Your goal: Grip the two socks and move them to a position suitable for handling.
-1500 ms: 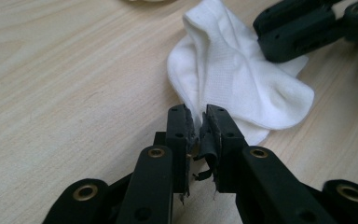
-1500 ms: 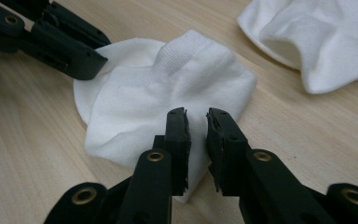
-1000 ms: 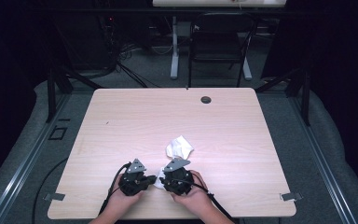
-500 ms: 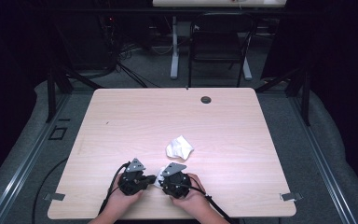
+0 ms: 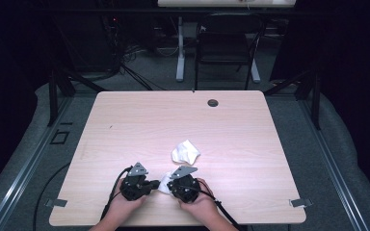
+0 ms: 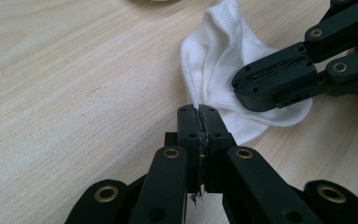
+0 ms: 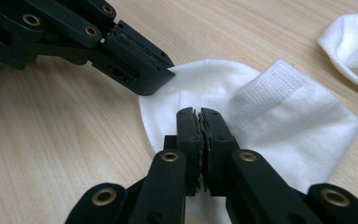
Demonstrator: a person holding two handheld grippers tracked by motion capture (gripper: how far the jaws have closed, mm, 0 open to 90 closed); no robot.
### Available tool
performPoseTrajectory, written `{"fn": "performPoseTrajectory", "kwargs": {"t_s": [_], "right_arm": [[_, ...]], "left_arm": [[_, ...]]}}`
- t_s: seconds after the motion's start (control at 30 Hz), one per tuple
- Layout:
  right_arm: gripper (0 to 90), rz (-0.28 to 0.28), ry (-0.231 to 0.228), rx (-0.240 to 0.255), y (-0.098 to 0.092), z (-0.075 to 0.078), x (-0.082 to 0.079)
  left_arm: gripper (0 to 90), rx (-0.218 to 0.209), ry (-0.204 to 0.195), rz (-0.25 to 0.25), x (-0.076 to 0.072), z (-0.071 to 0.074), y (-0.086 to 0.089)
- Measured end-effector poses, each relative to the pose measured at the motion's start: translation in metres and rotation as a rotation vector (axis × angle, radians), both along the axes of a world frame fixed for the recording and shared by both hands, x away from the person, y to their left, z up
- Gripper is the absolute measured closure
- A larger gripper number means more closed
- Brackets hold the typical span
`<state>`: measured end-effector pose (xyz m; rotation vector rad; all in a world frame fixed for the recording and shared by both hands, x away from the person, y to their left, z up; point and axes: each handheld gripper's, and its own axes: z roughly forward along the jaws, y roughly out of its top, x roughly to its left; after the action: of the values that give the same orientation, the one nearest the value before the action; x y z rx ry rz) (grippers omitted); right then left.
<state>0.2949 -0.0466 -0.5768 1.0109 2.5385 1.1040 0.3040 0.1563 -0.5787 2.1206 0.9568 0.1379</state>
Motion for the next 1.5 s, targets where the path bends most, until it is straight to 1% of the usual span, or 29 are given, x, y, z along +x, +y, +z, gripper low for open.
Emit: {"fn": "performPoseTrajectory", "kwargs": {"t_s": [0.03,0.07,0.1,0.2,0.27,0.3,0.37,0.4,0.43,0.47,0.5,0.53,0.6,0.67,0.7,0.73,0.8,0.83,0.87,0.93,0.97,1.0,1.03,1.13,1.17,1.27,1.33,1.4,1.5], "right_arm": [[88.2,0.004,-0.002,-0.012,-0.001,0.002,0.000],[88.3,-0.006,-0.008,0.008,-0.001,0.002,-0.001],[88.4,-0.011,-0.016,0.020,-0.003,0.006,-0.001],[88.5,-0.018,-0.021,0.038,-0.007,0.010,-0.001],[88.5,-0.031,-0.026,0.064,-0.010,0.013,0.000],[88.5,-0.048,-0.029,0.092,-0.014,0.018,0.000],[88.5,-0.051,-0.029,0.097,-0.016,0.020,0.001],[88.5,-0.064,-0.026,0.122,-0.022,0.025,0.001],[88.5,-0.064,-0.026,0.122,-0.022,0.025,0.001],[88.5,-0.071,-0.029,0.132,-0.027,0.030,0.001],[88.5,-0.071,-0.029,0.132,-0.027,0.030,0.001],[88.5,-0.068,-0.042,0.127,-0.032,0.037,0.000],[88.5,-0.072,-0.050,0.130,-0.033,0.039,0.000],[88.6,-0.072,-0.056,0.126,-0.038,0.045,-0.001],[88.6,-0.078,-0.057,0.117,-0.046,0.049,-0.002],[88.5,-0.081,-0.056,0.112,-0.049,0.050,-0.002],[88.6,-0.088,-0.054,0.109,-0.053,0.050,-0.003],[88.6,-0.106,-0.049,0.100,-0.063,0.048,-0.004],[88.6,-0.106,-0.049,0.100,-0.063,0.048,-0.004],[88.6,-0.124,-0.037,0.094,-0.073,0.045,-0.004],[88.6,-0.144,-0.020,0.098,-0.080,0.041,-0.004],[88.6,-0.144,-0.020,0.098,-0.080,0.041,-0.004],[88.5,-0.148,-0.001,0.089,-0.085,0.040,-0.003],[88.5,-0.153,0.010,0.084,-0.088,0.039,-0.003],[88.5,-0.153,0.018,0.066,-0.091,0.037,-0.004],[88.4,-0.160,0.023,0.064,-0.092,0.034,-0.005],[88.4,-0.167,0.055,0.053,-0.095,0.031,-0.004],[87.9,-0.175,0.082,0.041,-0.097,0.026,-0.004],[87.1,-0.179,0.093,0.026,-0.097,0.021,-0.004]], "left_arm": [[89.3,0.001,0.001,0.000,0.000,0.000,0.000],[89.3,0.003,-0.001,0.001,0.000,0.000,0.000],[89.4,0.000,-0.001,0.004,0.000,0.000,0.001],[89.3,-0.004,0.002,0.007,0.001,0.001,0.001],[89.4,-0.002,0.001,0.007,0.001,0.001,0.002],[89.4,-0.003,0.001,0.008,0.001,0.002,0.002],[89.4,-0.002,-0.002,0.009,0.001,0.002,0.002],[89.4,-0.006,-0.002,0.014,0.001,0.002,0.002],[89.4,-0.006,-0.002,0.014,0.001,0.002,0.002],[89.4,-0.006,-0.003,0.014,0.001,0.002,0.003],[89.4,-0.006,-0.004,0.013,0.001,0.002,0.003],[89.4,-0.005,0.002,0.015,0.001,0.003,0.004],[89.4,-0.006,0.003,0.017,0.000,0.003,0.004],[89.4,-0.005,0.001,0.018,0.000,0.003,0.004],[89.4,-0.005,0.002,0.019,0.000,0.003,0.004],[89.4,-0.004,0.002,0.019,0.000,0.003,0.005],[89.3,-0.003,0.002,0.020,0.000,0.003,0.005],[89.3,-0.007,0.003,0.024,0.000,0.002,0.005],[89.3,-0.007,0.002,0.024,0.000,0.002,0.005],[89.3,-0.002,0.001,0.024,0.000,0.002,0.005],[89.3,-0.005,0.002,0.026,0.000,0.002,0.005],[89.3,-0.005,0.002,0.026,0.000,0.002,0.005],[89.3,-0.002,0.005,0.026,0.000,0.002,0.005],[89.3,0.005,0.007,0.023,-0.001,0.003,0.006],[89.2,0.004,0.009,0.023,-0.001,0.003,0.007],[89.2,0.000,0.013,0.030,-0.002,0.004,0.009],[89.1,0.000,0.011,0.038,-0.002,0.004,0.010],[88.5,0.002,0.022,0.038,-0.001,0.004,0.011],[87.2,0.005,0.024,0.044,-0.001,0.004,0.012]]}}
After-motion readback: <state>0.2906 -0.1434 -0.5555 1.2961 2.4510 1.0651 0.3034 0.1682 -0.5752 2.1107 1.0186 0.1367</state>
